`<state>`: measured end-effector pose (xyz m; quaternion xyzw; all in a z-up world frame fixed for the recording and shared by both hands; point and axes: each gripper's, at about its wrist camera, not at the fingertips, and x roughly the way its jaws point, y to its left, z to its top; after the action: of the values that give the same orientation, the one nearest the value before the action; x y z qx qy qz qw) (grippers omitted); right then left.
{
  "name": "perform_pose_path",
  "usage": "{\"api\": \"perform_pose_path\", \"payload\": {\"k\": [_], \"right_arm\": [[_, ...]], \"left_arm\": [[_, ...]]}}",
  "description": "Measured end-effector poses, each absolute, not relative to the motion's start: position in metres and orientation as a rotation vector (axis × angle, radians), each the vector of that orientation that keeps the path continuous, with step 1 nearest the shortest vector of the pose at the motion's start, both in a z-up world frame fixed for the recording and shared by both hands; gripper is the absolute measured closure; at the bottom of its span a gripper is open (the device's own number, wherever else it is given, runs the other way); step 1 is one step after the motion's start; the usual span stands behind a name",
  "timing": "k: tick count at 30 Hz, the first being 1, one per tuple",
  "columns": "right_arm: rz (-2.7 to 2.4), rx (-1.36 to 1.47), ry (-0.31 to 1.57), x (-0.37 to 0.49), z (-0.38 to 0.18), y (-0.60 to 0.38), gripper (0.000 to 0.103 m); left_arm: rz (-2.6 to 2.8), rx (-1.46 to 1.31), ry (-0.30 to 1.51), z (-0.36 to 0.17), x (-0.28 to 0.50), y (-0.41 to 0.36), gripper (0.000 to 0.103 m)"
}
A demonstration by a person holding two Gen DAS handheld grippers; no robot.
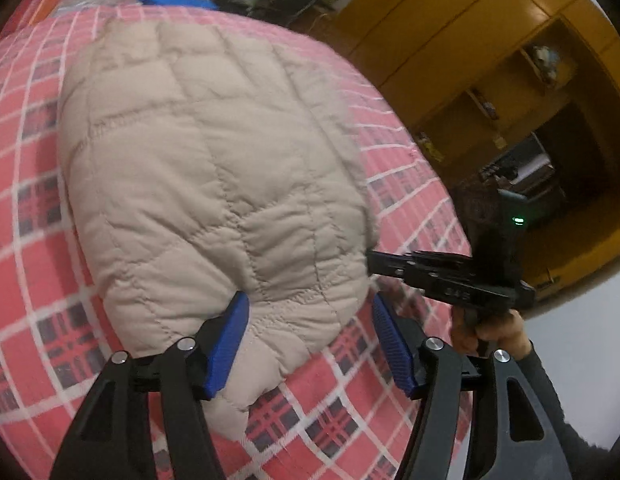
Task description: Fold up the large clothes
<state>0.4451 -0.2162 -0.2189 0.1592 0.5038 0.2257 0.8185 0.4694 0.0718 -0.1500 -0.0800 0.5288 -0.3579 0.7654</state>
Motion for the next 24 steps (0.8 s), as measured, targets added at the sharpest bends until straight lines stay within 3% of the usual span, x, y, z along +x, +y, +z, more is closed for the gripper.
{"api": "perform_pose_path", "payload": {"k": [2, 7, 10, 14, 19, 20, 21, 23, 24], "right_arm": [[0.489, 0.329, 1.037, 0.435, -0.193, -0.218, 0.098], [0.521, 0.314, 0.926, 0.436, -0.139, -0.202, 0.097], [0.522, 0.309, 0.971, 0.458, -0.149, -0.186, 0.097], [0.48, 0.274, 1.062, 0.473, -0.191, -0.182, 0.103], [0.547, 0.416, 1.03, 0.476, -0.158, -0.213, 0.096], [0.538, 0.494, 1.009, 0.484, -0.148, -0.231, 0.082], [0.524, 0.554, 0.999, 0.492, -0.145, -0.244, 0.053], [0.506, 0.643, 1.007, 0.509, -0.145, -0.264, 0.012], [0.519, 0.689, 1.027, 0.521, -0.151, -0.272, 0.012]], "left_arm": [[-0.81, -0.196, 1.126, -0.135, 0.461, 0.075, 0.039], [-0.847, -0.281, 1.007, -0.101, 0.441, 0.1, 0.033], [-0.788, -0.339, 1.015, -0.107, 0.443, 0.117, 0.023], [-0.739, -0.289, 1.119, -0.14, 0.454, 0.108, 0.022], [-0.779, -0.338, 1.081, -0.123, 0.454, 0.113, 0.021], [-0.782, -0.365, 1.059, -0.116, 0.453, 0.122, 0.021], [-0.773, -0.379, 1.042, -0.113, 0.453, 0.13, 0.021], [-0.732, -0.415, 1.028, -0.115, 0.455, 0.148, 0.018], [-0.707, -0.434, 1.04, -0.122, 0.457, 0.157, 0.017]]}}
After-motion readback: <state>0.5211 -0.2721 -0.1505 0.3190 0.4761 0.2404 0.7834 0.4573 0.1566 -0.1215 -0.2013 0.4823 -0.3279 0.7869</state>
